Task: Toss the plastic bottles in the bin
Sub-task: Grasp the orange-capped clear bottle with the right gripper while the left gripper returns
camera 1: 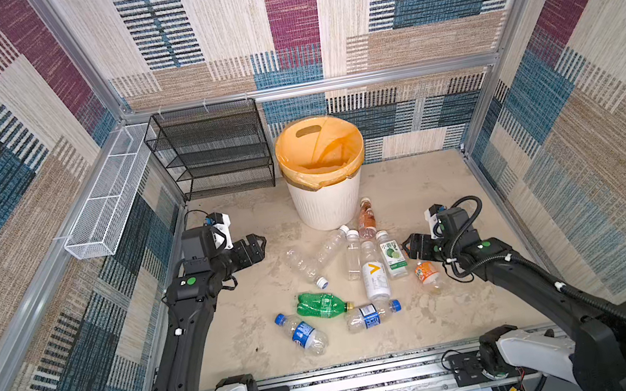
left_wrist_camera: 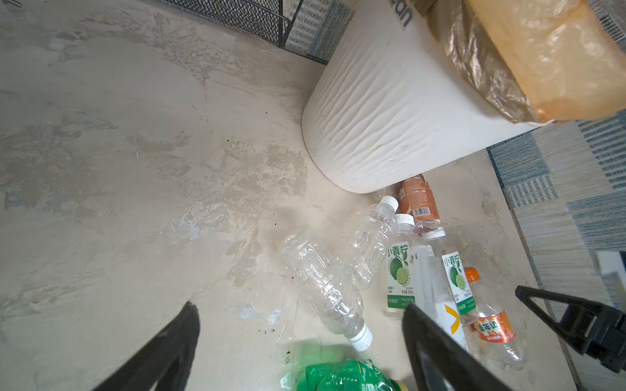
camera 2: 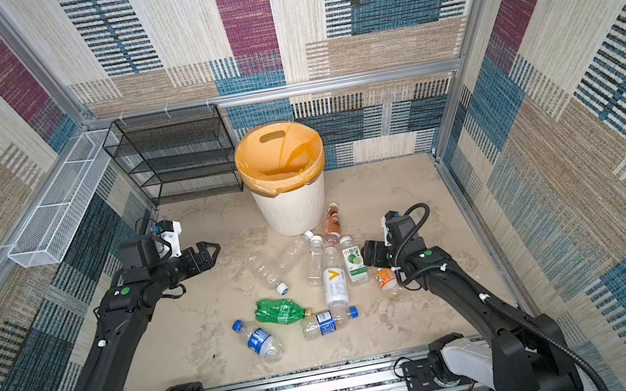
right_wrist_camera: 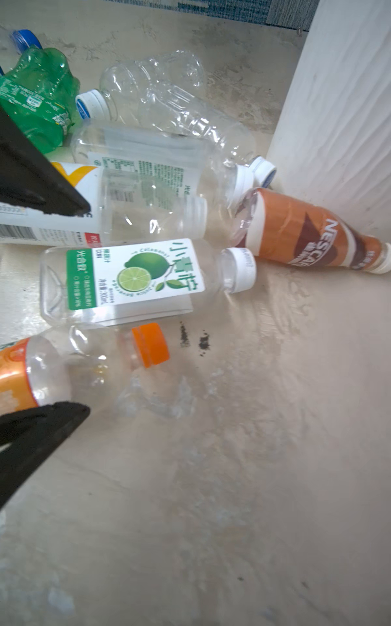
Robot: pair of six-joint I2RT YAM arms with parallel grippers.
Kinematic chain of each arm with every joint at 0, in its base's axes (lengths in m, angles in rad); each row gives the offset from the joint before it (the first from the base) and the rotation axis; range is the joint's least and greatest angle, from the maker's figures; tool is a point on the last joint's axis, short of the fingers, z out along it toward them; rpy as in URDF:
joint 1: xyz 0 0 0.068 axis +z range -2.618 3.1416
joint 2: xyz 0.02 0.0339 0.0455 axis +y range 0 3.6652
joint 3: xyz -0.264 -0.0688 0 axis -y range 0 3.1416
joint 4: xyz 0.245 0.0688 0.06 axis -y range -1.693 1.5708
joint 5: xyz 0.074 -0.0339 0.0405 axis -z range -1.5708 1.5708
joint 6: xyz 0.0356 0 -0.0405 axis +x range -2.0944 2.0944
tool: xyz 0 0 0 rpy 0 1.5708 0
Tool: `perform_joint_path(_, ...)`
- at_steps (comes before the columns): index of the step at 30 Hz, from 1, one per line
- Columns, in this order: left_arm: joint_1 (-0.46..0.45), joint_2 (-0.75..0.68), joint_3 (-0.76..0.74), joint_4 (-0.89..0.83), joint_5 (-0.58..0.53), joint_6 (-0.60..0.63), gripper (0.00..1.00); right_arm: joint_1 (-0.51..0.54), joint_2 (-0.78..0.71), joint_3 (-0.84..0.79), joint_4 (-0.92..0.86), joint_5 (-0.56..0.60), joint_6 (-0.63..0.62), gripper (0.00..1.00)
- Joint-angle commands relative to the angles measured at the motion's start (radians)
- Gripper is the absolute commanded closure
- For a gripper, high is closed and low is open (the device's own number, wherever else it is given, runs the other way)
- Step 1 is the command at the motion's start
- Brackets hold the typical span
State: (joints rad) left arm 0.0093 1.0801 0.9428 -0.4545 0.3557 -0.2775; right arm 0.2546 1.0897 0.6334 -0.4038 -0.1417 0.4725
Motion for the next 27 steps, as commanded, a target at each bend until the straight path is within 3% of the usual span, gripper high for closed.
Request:
perform_joint_path(1,0.001,-0.008,-0.034,0.083,0.045,0.031,0.06,0.005,-0.042,-0.057,-0.039,0.033,0.119,0.13)
perform_joint_path(13,0.018,0.01,-0.064,0.124,0.107,0.015,0.08,0.025,0.034,-0.14,-0.005,0.061,0.143,0.17)
perform_joint_path(27,0.038,0.039,-0.078,0.134,0.118,0.004,0.1,0.025,0.043,-0.156,0.082,0.144,0.142,0.42)
